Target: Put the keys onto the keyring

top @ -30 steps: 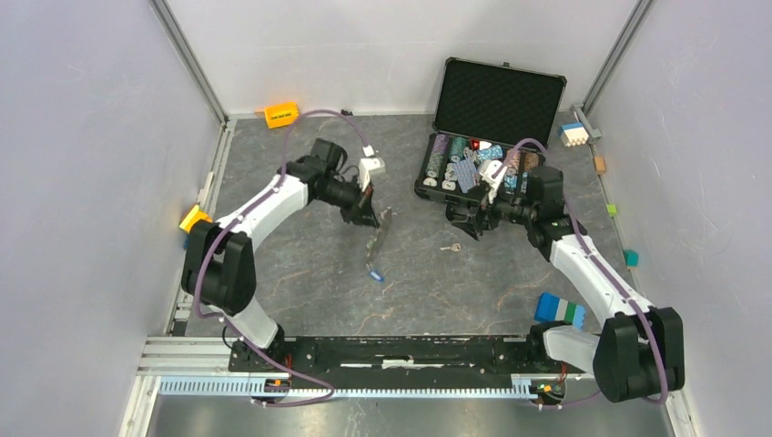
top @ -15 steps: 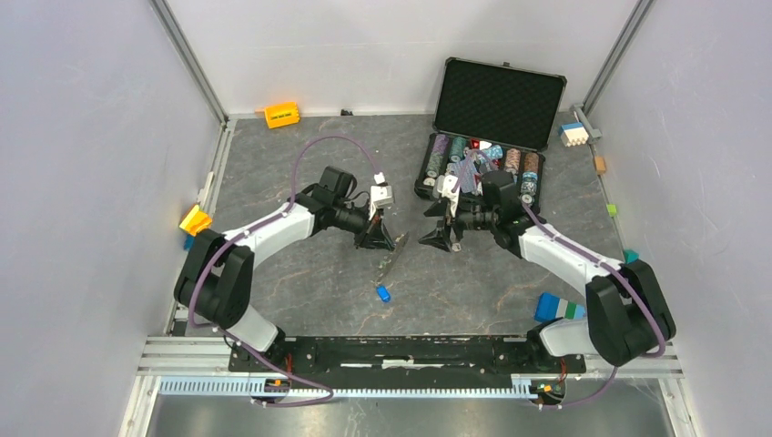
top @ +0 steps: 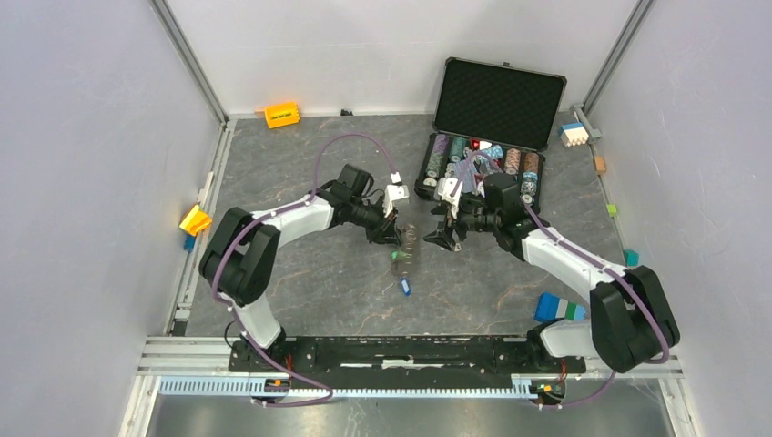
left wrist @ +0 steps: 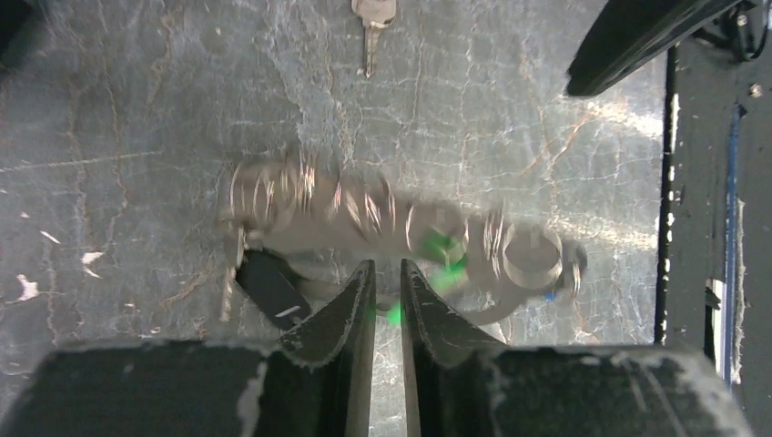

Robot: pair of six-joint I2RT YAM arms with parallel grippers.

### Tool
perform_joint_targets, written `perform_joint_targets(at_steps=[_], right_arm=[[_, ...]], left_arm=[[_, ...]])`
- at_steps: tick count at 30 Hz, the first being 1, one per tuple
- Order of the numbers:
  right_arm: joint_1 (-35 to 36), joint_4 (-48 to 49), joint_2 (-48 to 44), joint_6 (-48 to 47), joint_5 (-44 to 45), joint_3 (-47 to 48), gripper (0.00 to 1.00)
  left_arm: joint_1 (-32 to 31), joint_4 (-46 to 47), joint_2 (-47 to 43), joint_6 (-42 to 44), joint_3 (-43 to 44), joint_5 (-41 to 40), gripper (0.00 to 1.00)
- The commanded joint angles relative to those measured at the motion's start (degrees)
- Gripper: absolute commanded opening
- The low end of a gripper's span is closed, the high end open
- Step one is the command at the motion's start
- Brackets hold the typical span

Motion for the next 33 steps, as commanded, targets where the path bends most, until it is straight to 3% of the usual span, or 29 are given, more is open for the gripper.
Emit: perform_joint_targets(at_steps=[1,9,12,15,21,27,33], right_arm=[[-1.53,-2.51,-3.57,-2.87,2.0,0.23,0.76],[-3.15,-11.26,-8.22,-7.35,6.53,-0.16,0.76],[-3.68,-12.46,-10.08,-7.6,8.64,-1.15,0.75],[-4.65,-12.19,-11.53,-7.04,9.96,-2.52,0.75],[-7.35,-15.23,-14.25,-7.58,10.6,-2.33,0.73],[-9.28,-19.23,-18.02,-9.06,12.33,-3.08,0.7],[-11.18,-21.66,-20.45,-10.04,12.64,-4.01,0.67]], left_arm=[[-1.85,-2.91,3.23,-0.71,3.62,-4.38,0.25],[-2.22,-5.22,4.28,-3.25,6.53,-5.9,0.44],[-2.44,-5.22,3.67,-2.02,6.81,-5.64,0.54],[-3.12,-4.94,4.97,-1.47,9.22,-5.69,0.57],[-6.24,-4.71,10.95,-2.32,15.75,-7.32,0.54],[-9.7,-10.01,16.58,0.76,21.75,-9.65,0.42],[-11.76,-11.99,15.98,1.31,20.47,-9.43,0.43]])
